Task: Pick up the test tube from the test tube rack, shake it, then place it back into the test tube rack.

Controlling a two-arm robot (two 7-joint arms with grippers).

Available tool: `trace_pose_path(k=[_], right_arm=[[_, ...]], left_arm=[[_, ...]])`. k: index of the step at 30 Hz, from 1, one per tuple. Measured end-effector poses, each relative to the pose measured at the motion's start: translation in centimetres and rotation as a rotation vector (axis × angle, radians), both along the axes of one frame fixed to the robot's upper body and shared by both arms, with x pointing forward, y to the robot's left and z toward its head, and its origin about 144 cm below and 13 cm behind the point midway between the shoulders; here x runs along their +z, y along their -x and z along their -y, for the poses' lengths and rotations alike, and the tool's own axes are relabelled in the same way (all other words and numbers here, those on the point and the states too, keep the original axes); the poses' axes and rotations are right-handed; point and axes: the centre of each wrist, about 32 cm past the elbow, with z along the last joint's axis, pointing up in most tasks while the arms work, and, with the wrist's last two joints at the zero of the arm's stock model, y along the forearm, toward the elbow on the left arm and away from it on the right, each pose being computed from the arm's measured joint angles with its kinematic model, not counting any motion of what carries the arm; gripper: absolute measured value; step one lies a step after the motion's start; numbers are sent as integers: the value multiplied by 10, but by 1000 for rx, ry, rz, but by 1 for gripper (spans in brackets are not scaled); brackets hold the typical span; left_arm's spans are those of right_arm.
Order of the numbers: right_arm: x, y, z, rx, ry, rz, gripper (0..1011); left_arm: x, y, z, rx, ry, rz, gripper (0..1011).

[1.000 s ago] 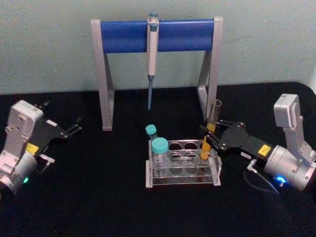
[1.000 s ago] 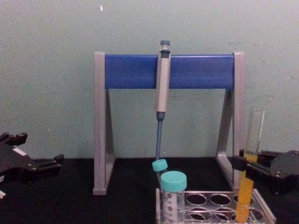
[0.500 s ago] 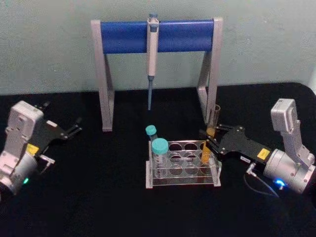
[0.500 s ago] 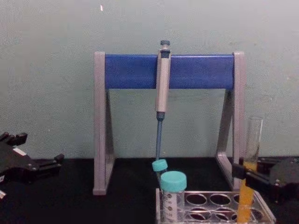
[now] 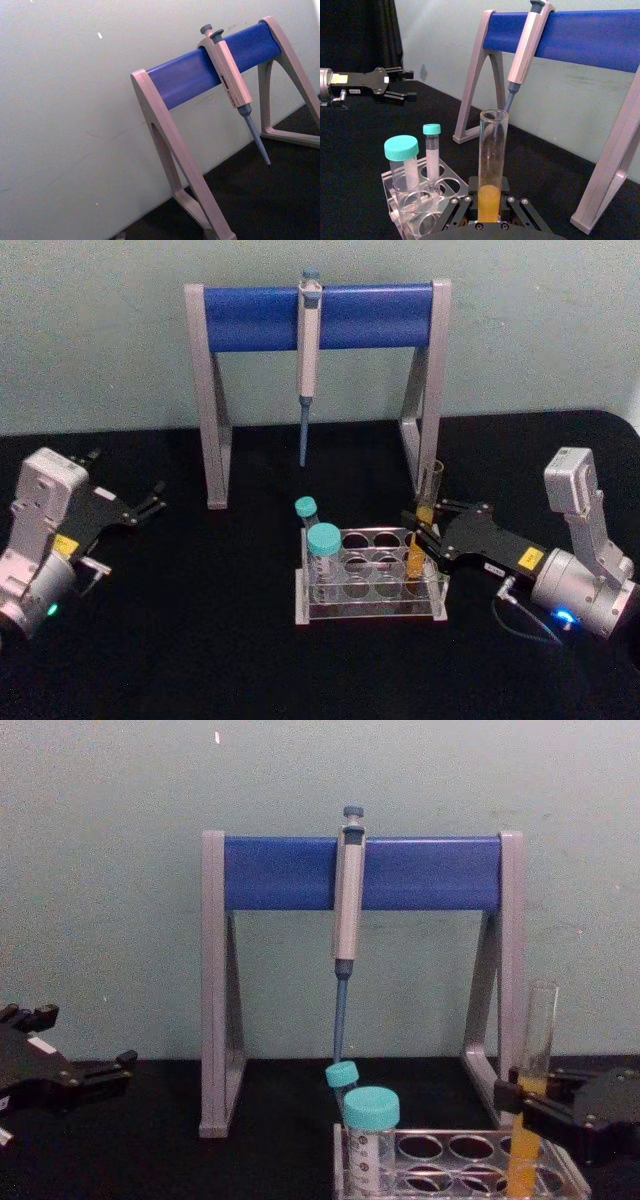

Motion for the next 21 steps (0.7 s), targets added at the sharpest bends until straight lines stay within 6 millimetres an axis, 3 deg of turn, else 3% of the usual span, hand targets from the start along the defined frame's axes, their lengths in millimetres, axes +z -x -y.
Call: trace_pose_path(k=[21], right_arm=[[0,0,1,-7,1,-6,225]], left_arm=[[0,0,0,0,0,0,1002]])
